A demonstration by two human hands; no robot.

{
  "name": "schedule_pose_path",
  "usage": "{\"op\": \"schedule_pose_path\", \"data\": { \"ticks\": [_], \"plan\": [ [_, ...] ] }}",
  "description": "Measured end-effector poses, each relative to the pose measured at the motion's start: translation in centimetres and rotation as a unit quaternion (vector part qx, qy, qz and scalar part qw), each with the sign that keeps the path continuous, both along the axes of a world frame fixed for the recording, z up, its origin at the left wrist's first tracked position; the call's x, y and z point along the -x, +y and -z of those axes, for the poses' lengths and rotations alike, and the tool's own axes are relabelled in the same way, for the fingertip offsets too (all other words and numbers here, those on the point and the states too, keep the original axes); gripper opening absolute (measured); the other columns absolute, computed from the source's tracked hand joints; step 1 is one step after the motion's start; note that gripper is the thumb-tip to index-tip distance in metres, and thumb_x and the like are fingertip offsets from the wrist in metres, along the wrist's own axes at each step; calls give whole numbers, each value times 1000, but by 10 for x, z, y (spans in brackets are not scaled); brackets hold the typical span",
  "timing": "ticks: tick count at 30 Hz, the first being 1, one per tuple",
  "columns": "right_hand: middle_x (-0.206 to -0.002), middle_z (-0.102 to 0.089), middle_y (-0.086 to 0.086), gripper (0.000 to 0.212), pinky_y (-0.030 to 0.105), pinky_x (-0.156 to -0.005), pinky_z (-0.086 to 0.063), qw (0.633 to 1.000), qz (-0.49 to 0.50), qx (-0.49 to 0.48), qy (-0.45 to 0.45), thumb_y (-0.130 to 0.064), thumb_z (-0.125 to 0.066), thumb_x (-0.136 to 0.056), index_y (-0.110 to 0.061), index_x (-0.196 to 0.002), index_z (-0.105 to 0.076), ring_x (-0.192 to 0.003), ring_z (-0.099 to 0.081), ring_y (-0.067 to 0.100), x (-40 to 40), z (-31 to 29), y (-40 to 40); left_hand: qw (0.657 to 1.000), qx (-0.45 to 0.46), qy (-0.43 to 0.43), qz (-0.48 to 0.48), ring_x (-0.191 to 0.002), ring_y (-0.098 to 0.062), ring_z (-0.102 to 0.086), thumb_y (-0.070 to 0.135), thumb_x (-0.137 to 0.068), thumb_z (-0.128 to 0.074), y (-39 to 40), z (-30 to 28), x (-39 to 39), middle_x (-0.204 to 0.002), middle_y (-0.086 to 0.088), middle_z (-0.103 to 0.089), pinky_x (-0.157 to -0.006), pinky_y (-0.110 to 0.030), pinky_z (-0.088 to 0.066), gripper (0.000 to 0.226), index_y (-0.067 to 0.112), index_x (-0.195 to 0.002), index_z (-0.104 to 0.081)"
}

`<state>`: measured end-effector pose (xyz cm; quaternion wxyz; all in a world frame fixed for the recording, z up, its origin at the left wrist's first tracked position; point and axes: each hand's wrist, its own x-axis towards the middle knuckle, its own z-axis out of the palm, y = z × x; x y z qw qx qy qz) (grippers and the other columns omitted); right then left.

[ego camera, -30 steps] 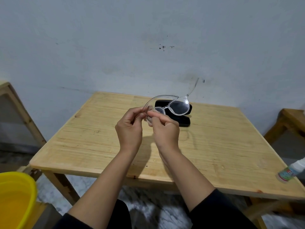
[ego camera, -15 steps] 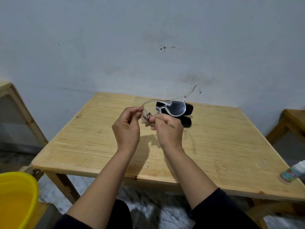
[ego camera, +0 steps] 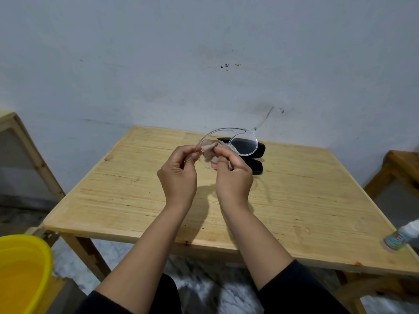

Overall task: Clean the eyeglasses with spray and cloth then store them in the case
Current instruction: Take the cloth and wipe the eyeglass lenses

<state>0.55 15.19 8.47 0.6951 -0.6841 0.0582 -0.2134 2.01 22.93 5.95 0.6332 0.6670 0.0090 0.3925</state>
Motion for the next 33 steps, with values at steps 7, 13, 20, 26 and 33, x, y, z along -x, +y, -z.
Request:
{"op": "schedule_pose_path", "data": {
  "ticks": [7,13,20,26,33],
  "plan": [
    [-109,-67,-10,35,38,-97,-51,1000,-7,-23,-7,1,-47,-90,-20,-102,-72,-110,-63,15,-2,6,2,1000,-10,-6,2,-78,7,-64,-2,-83,-61,-2,0,0,-75,31,-67,-72,-8,-45,31,29,-82,-66],
    [-114,-69,-4,32,38,-97,-50,998,-21,-53,15,-6,-50,-86,-25,-96,-73,-109,-64,18,1,9,6,1000,-24,-6,0,-76,8,-63,-4,-83,-59,-2,4,1,-75,31,-66,-71,-8,-45,30,26,-84,-66],
    [-82,-69,-15,21,43,-90,-53,999,-25,-46,-12,-11,-56,-89,-26,-78,-68,-89,-68,17,-2,5,0,1000,-26,0,-5,-75,6,-63,1,-84,-61,-4,5,0,-74,29,-67,-70,-10,-46,22,21,-84,-68],
    [-112,-69,-6,32,36,-93,-52,998,-52,-15,-13,-14,-53,-92,-43,-99,-64,-103,-66,17,-1,3,-4,1000,-23,4,-3,-76,4,-64,2,-84,-61,-3,2,-2,-74,29,-67,-71,-12,-47,24,25,-83,-67],
    [-108,-72,3,25,32,-91,-53,999,-21,39,-11,-11,-55,-91,-20,-108,-71,-99,-68,16,-2,8,-4,1000,-7,9,1,-80,3,-65,3,-84,-62,-5,3,0,-76,30,-68,-75,-16,-50,26,28,-83,-67]
  ]
}}
